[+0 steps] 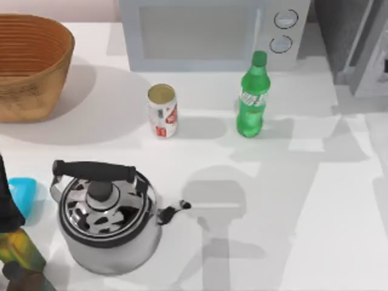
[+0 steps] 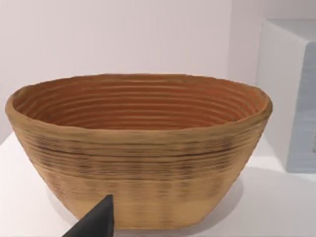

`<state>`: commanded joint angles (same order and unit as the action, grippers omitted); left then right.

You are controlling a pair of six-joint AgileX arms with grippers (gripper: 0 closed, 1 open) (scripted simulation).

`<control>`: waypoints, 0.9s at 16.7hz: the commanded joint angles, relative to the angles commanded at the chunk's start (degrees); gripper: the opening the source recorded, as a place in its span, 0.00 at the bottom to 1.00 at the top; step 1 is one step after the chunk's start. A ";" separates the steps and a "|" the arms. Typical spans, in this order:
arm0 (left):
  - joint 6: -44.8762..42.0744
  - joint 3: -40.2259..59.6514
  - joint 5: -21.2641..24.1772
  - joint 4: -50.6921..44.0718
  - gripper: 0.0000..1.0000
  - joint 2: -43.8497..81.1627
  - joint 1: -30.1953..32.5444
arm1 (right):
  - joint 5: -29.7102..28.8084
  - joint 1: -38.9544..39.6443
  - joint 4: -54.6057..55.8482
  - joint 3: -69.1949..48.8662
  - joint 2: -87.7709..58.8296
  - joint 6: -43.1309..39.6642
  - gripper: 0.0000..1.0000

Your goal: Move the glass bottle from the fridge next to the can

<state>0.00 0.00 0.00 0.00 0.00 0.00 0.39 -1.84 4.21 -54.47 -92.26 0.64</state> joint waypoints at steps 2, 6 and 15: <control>0.00 0.00 0.00 0.00 1.00 0.00 0.00 | 0.00 0.03 -0.11 -0.89 -0.76 -0.04 1.00; 0.00 0.00 0.00 0.00 1.00 0.00 0.00 | -0.16 0.00 -1.50 -8.76 -7.27 -0.05 1.00; 0.00 0.00 0.00 0.00 1.00 0.00 0.00 | -0.31 0.01 -4.98 -25.51 -20.54 0.12 1.00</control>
